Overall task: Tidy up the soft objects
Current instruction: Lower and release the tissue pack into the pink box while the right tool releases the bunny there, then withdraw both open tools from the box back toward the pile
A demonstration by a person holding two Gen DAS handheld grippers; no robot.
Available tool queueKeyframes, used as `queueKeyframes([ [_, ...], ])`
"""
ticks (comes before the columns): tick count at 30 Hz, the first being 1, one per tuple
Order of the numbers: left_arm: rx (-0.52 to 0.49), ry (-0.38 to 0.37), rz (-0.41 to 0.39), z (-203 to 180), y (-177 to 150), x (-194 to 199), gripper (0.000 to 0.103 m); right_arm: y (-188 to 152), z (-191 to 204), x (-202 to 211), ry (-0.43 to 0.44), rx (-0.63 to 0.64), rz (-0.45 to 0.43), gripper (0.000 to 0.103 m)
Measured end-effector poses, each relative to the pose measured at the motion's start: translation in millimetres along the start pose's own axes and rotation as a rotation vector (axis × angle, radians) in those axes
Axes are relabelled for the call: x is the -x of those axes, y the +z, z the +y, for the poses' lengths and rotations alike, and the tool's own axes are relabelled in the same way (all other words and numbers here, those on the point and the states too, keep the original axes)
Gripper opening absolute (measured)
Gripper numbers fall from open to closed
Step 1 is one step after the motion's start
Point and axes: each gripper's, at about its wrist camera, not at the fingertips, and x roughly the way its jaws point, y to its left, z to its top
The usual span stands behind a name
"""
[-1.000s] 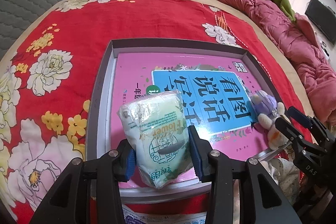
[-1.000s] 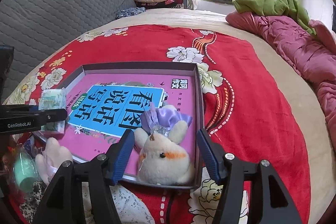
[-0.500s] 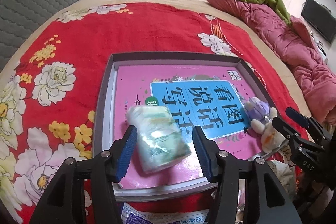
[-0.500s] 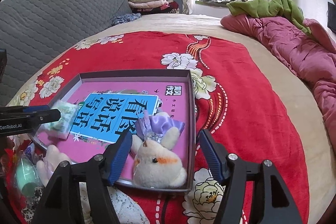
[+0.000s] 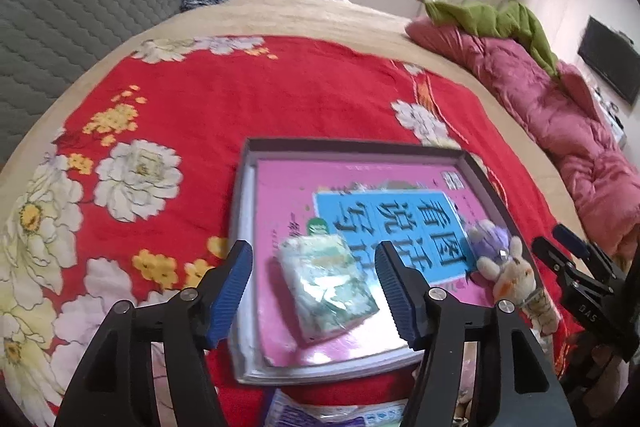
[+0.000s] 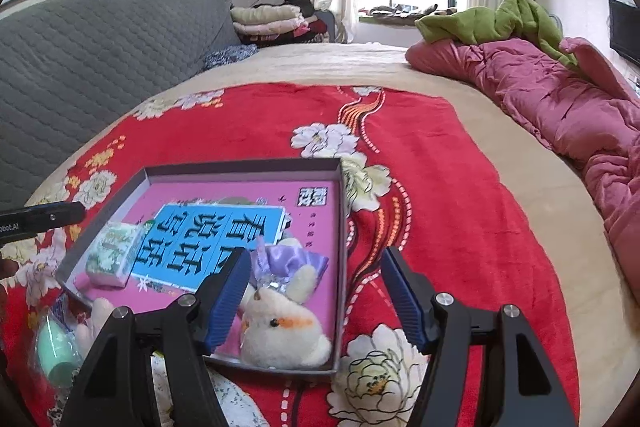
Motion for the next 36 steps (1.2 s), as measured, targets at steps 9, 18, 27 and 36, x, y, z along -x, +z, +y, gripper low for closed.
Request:
queueKeyframes([
  [9,0.003,0.051,-0.046,10,-3,24,0.066,3,-9,12,-0.023,-0.015,-0.040,0.069],
  [18,-0.004,0.063,-0.086,5,-17,54,0.072,7,-10,39,-0.026,0.017,-0.104,0.070],
  [27,-0.019,0.048,-0.086,-9,-38,72,0.074,7,-16,60,-0.023,0.001,-0.132,0.070],
  [36,-0.008,0.054,-0.084,-8,-56,92,0.074,0,-15,76,-0.016,-0.003,-0.128,0.071],
])
